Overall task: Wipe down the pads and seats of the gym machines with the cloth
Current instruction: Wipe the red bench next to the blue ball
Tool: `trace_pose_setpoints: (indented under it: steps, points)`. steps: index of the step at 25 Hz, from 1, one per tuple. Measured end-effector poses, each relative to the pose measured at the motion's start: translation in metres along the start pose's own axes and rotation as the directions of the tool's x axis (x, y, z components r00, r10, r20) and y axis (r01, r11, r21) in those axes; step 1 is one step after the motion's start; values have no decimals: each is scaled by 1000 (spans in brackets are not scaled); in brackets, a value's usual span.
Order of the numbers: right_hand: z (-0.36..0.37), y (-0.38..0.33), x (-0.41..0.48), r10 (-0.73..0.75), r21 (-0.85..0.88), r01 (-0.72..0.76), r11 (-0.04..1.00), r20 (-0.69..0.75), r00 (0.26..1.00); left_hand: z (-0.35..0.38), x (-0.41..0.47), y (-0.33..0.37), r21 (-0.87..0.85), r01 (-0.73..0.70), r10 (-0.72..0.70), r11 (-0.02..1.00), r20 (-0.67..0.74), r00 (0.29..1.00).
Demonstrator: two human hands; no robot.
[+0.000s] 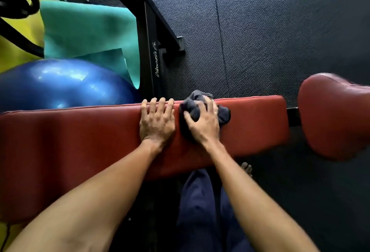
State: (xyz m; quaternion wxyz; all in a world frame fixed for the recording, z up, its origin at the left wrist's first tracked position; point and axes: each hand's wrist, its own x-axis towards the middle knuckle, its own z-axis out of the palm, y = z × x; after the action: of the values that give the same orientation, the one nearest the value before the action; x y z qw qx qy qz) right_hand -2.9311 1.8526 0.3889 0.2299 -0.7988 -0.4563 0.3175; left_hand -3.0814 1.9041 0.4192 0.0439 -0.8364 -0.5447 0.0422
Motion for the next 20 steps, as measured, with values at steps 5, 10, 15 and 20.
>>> trace_pose_setpoints:
  steps: [5, 10, 15, 20]
  points:
    - [-2, 58, -37, 221, -16, -223, 975, -77, 972, -7, 2, 1, -3, -3, 3, 1000, 61, 998]
    - [5, 20, 29, 376, 95, -364, 927, -218, 901, -5, 5, 3, 6, -123, 121, 992, 143, 982]
    - [19, 40, -54, 177, 58, -169, 984, -170, 970, 5, 18, 38, -79, -222, 235, 972, 243, 941]
    - [7, 99, -23, 461, 151, -435, 887, -276, 843, 18, 9, 51, -36, -288, 290, 957, 199, 936]
